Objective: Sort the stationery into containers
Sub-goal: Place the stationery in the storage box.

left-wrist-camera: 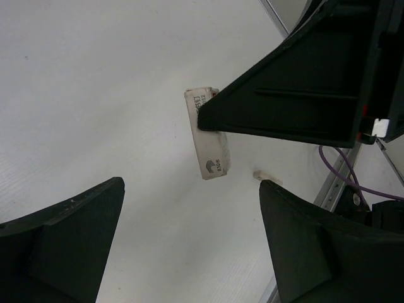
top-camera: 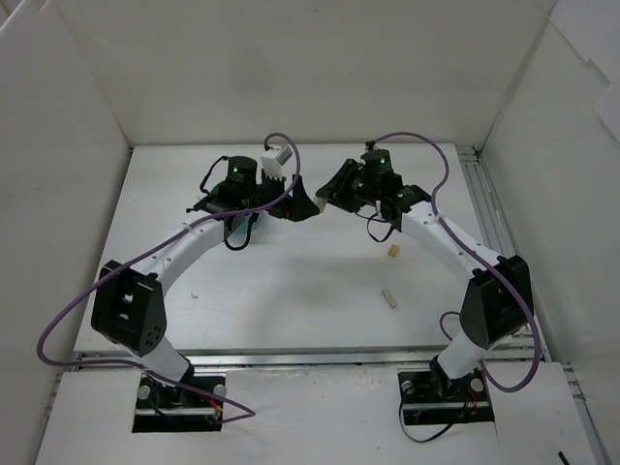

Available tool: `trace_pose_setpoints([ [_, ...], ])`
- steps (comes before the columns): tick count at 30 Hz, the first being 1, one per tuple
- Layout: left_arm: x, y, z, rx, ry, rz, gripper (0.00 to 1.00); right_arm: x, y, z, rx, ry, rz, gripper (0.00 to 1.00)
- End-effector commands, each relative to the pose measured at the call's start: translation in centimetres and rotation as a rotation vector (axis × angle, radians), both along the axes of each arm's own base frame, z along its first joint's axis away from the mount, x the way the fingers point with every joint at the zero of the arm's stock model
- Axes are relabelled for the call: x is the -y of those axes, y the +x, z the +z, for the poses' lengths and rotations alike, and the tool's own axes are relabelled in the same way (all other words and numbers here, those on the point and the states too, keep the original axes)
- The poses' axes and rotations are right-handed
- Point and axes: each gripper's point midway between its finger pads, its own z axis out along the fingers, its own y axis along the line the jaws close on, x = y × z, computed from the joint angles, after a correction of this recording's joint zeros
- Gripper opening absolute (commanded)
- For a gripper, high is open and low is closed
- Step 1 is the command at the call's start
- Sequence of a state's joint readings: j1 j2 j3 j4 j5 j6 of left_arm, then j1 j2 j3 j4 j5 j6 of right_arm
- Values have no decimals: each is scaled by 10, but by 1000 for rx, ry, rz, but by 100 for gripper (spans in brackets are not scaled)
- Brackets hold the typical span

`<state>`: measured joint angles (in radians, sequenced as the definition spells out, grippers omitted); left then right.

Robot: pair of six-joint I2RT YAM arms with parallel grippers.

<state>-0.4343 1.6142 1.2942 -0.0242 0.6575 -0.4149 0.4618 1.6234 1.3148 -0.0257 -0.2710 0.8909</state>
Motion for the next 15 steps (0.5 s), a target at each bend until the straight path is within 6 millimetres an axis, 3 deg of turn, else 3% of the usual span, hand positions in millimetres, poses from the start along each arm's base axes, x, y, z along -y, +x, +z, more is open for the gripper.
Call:
trace_pose_setpoints([
  [1,7,12,52,180,-47,4,80,-14,9,63,127,117,15,7],
  [6,13,15,56,188,-63,4,67,-26,6,68,129,130,51,7],
  [14,15,18,58,184,-86,13,60,-38,1,68,129,128,79,8],
  [15,15,19,57,180,-87,16,55,-41,0,67,130,126,85,8],
])
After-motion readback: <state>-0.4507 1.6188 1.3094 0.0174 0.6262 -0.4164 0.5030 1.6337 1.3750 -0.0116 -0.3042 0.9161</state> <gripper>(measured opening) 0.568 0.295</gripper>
